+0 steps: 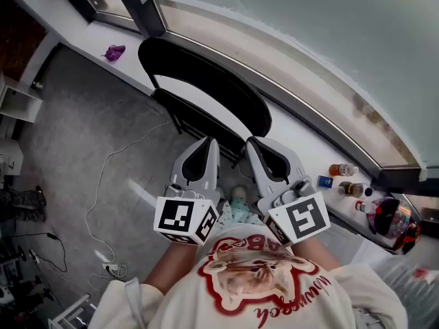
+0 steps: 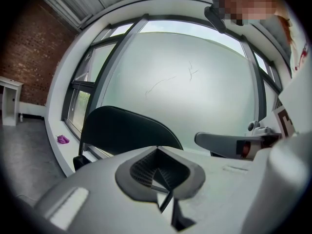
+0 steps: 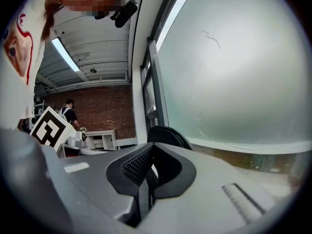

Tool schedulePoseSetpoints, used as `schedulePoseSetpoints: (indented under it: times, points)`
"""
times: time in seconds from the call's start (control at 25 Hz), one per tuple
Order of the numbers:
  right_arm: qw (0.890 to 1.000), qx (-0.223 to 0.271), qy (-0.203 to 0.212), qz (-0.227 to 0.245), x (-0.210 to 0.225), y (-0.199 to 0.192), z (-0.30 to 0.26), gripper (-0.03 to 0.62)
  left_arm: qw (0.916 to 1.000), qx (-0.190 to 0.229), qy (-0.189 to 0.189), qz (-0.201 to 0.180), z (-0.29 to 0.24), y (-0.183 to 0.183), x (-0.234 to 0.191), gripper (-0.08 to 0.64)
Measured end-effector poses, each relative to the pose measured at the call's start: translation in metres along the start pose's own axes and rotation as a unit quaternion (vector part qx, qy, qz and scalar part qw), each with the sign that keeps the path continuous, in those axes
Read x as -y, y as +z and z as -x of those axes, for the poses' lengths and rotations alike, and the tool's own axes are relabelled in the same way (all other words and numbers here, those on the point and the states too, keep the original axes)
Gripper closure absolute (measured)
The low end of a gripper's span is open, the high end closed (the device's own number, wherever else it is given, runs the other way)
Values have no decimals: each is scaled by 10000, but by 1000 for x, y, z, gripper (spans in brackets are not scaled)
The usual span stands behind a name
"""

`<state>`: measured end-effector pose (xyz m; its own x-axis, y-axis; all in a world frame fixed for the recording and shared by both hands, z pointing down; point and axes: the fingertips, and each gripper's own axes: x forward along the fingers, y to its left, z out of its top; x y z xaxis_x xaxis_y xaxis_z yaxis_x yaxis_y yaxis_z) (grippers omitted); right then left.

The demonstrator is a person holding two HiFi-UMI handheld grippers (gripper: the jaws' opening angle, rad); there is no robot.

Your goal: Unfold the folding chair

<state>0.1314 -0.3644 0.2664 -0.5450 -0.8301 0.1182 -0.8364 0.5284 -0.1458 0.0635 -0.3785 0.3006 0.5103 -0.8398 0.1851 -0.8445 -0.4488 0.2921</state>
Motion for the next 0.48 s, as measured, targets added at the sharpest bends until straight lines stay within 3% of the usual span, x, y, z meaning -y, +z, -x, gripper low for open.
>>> schedulePoseSetpoints:
  times: [0.48]
  points:
    - [9990, -227, -368, 117, 7, -27, -17, 569, 9997, -179, 176, 3, -18, -13, -27, 538]
